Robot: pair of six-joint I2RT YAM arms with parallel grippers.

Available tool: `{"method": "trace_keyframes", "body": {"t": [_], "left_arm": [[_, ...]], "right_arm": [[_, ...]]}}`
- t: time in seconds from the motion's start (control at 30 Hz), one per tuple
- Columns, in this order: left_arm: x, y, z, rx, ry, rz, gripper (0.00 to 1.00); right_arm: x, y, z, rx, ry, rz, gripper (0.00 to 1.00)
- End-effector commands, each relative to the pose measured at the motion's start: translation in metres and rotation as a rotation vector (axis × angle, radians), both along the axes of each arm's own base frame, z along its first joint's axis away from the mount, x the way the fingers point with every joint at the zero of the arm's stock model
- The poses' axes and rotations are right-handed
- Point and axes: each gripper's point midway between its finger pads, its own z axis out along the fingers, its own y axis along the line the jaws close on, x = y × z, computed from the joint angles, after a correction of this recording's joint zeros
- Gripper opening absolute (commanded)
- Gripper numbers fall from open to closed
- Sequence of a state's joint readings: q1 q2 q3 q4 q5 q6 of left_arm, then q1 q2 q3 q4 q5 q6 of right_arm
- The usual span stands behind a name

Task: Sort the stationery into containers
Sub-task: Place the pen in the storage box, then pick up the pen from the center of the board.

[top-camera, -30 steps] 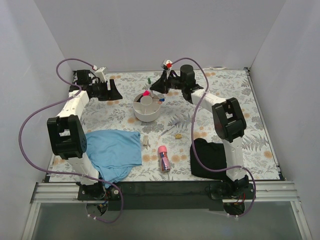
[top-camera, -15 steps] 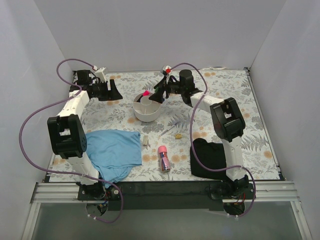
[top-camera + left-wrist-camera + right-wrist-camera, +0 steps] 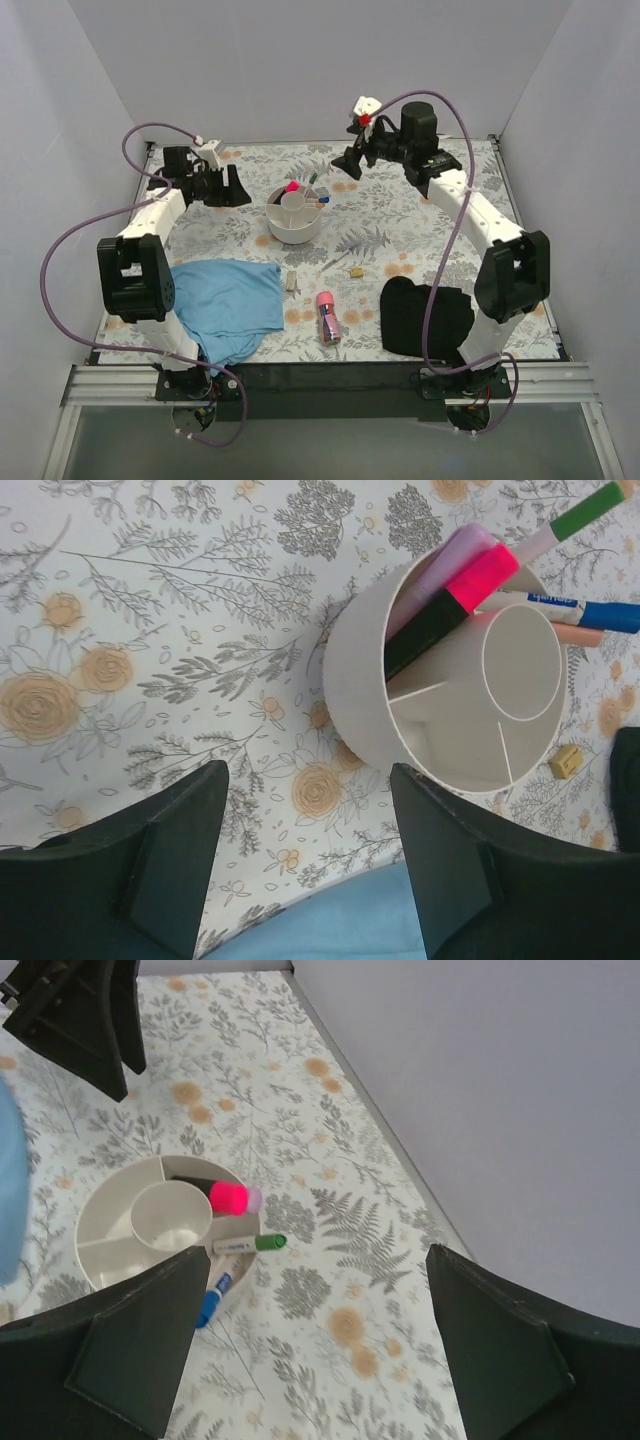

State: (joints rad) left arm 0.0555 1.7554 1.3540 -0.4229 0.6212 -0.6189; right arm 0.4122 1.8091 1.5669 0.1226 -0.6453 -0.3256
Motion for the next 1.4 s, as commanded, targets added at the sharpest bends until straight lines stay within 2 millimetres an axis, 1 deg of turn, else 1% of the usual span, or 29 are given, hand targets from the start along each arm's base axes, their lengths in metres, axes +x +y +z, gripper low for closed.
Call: {"method": "trace_keyframes", "body": {"t": [0.0,0.03,0.07,0.1,0.13,0.17,0.2,0.27,0.3,0.33,0.37,0.43,0.5,0.53,0.7,0.8,0.83,0.87,0.93,1.0,1.03,1.07,1.1,1.13,1.23,1.37], "left_arm": [[-0.023,-0.021,0.007,-0.042,-0.029,-0.054,0.65],[-0.026,-0.025,0.009,-0.048,-0.037,-0.060,0.66],[-0.027,-0.027,0.010,-0.053,-0.048,-0.062,0.65],[-0.031,-0.027,0.005,-0.056,-0.034,-0.054,0.65],[-0.036,-0.041,0.006,-0.059,-0.037,-0.083,0.65],[-0.037,-0.043,0.007,-0.061,-0.046,-0.086,0.65],[-0.042,-0.046,0.002,-0.064,-0.034,-0.086,0.65],[-0.044,-0.047,0.006,-0.070,-0.050,-0.079,0.65],[-0.047,-0.047,0.003,-0.072,-0.041,-0.073,0.65],[-0.048,-0.046,0.003,-0.071,-0.041,-0.072,0.65],[-0.050,-0.046,0.006,-0.071,-0.049,-0.072,0.65],[-0.054,-0.046,0.003,-0.067,-0.043,-0.071,0.65],[-0.056,-0.045,0.004,-0.065,-0.044,-0.065,0.65],[-0.058,-0.044,0.002,-0.061,-0.044,-0.062,0.65],[-0.066,-0.043,0.002,-0.060,-0.041,-0.053,0.65],[-0.070,-0.043,0.004,-0.056,-0.043,-0.056,0.65],[-0.070,-0.042,0.009,-0.054,-0.054,-0.058,0.65],[-0.071,-0.042,0.011,-0.051,-0.053,-0.059,0.65],[-0.072,-0.042,0.021,-0.042,-0.087,-0.067,0.65],[-0.072,-0.041,0.029,-0.034,-0.113,-0.069,0.65],[-0.071,-0.039,0.031,-0.028,-0.122,-0.065,0.64],[-0.072,-0.040,0.035,-0.026,-0.138,-0.068,0.64],[-0.071,-0.039,0.038,-0.025,-0.146,-0.067,0.64],[-0.070,-0.038,0.039,-0.020,-0.151,-0.065,0.64],[-0.070,-0.038,0.042,-0.015,-0.159,-0.065,0.64],[-0.071,-0.038,0.042,-0.007,-0.157,-0.077,0.64]], "right_arm": [[-0.037,-0.039,-0.056,-0.372,-0.030,0.080,0.96],[-0.059,-0.050,-0.081,-0.457,0.049,0.128,0.95],[-0.073,-0.058,-0.096,-0.513,0.078,0.167,0.95],[-0.086,-0.066,-0.119,-0.591,0.068,0.230,0.90],[-0.107,-0.078,-0.136,-0.663,0.128,0.270,0.86],[-0.116,-0.084,-0.147,-0.703,0.131,0.304,0.84],[-0.130,-0.093,-0.167,-0.751,0.139,0.348,0.80],[-0.143,-0.103,-0.181,-0.820,0.106,0.382,0.75],[-0.154,-0.110,-0.196,-0.858,0.100,0.417,0.69],[-0.157,-0.108,-0.198,-0.866,0.083,0.424,0.67],[-0.153,-0.105,-0.199,-0.864,0.058,0.417,0.64],[-0.154,-0.099,-0.204,-0.871,0.043,0.435,0.58],[-0.152,-0.093,-0.206,-0.886,0.018,0.451,0.52],[-0.150,-0.087,-0.207,-0.898,0.008,0.463,0.51],[-0.142,-0.073,-0.207,-0.877,-0.009,0.485,0.49],[-0.136,-0.071,-0.216,-0.890,-0.013,0.498,0.50],[-0.133,-0.072,-0.224,-0.907,-0.006,0.496,0.50],[-0.128,-0.070,-0.224,-0.913,-0.012,0.491,0.49],[-0.122,-0.071,-0.233,-0.928,-0.012,0.494,0.48],[-0.117,-0.069,-0.237,-0.934,-0.021,0.494,0.48],[-0.114,-0.070,-0.242,-0.937,-0.017,0.497,0.48],[-0.111,-0.068,-0.244,-0.939,-0.024,0.496,0.48],[-0.105,-0.065,-0.241,-0.934,-0.034,0.486,0.48],[-0.104,-0.064,-0.247,-0.936,-0.023,0.492,0.47],[-0.096,-0.059,-0.244,-0.925,-0.037,0.488,0.46],[-0.090,-0.059,-0.241,-0.927,-0.060,0.489,0.45]]}}
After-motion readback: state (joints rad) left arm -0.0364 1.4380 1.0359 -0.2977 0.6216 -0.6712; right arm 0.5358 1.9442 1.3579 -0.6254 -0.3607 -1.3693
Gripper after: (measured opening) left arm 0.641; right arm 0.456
